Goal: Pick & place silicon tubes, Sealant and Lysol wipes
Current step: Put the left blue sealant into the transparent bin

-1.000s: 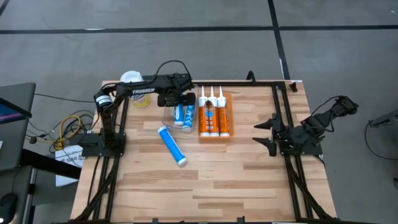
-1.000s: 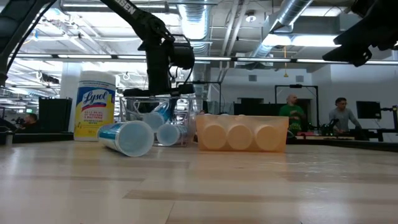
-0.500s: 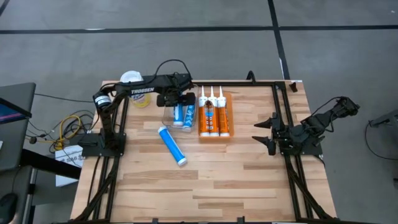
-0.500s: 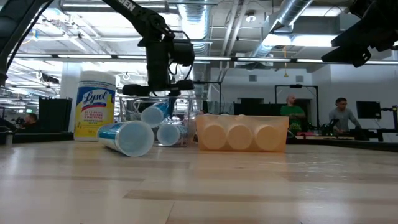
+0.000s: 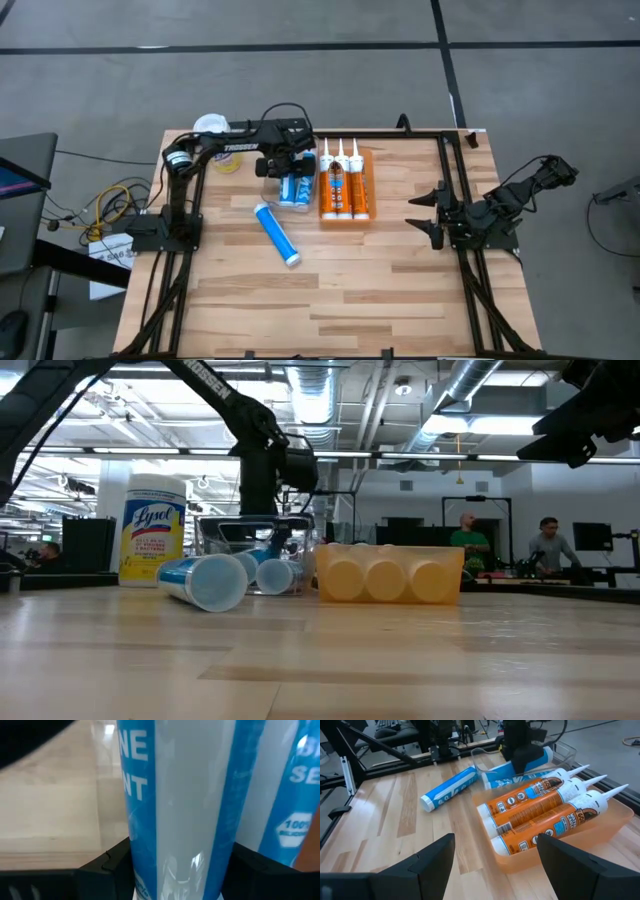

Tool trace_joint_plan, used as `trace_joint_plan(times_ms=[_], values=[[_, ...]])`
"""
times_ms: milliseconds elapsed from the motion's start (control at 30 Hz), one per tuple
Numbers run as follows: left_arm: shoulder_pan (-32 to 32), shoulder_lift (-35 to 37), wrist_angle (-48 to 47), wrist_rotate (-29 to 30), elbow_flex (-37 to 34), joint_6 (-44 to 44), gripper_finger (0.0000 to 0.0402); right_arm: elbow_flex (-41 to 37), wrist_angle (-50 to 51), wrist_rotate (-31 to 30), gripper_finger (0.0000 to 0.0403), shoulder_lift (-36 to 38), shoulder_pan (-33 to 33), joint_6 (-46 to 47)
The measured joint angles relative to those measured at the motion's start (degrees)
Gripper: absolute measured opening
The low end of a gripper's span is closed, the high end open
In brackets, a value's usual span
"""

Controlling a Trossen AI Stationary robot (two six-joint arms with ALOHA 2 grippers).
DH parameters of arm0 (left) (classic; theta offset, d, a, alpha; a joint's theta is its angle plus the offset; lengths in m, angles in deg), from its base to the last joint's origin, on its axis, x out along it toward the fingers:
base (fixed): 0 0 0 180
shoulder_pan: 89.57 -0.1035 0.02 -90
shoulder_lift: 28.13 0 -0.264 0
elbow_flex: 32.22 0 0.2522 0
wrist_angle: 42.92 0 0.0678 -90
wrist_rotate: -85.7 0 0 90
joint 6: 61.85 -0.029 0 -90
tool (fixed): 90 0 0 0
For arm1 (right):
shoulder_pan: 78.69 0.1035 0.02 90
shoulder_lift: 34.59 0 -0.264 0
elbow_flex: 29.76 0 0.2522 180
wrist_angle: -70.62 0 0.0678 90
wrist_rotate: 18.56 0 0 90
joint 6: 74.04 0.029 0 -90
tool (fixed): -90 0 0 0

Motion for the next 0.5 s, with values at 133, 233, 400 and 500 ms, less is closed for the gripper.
trace_joint_plan(times_ms=[133,233,400,500], values=[[0.1,-1.1,0.9,-0.4,0.0,-0.2,0.0200,0.0,-0.1,0.0,0.0276,0.0,0.0,0.0],[0.1,-1.3,2.2,-0.2,0.0,-0.9,0.0200,0.0,-0.1,0.0,0.0276,0.0,0.0,0.0],[0.1,-1.6,3.3,-0.4,0.0,-1.0,0.0232,0.0,-0.2,0.0,0.0276,0.0,0.0,0.0],[0.0,-1.6,3.5,-0.3,0.0,-1.1,0.0272,0.0,-0.2,0.0,0.0276,0.0,0.0,0.0]])
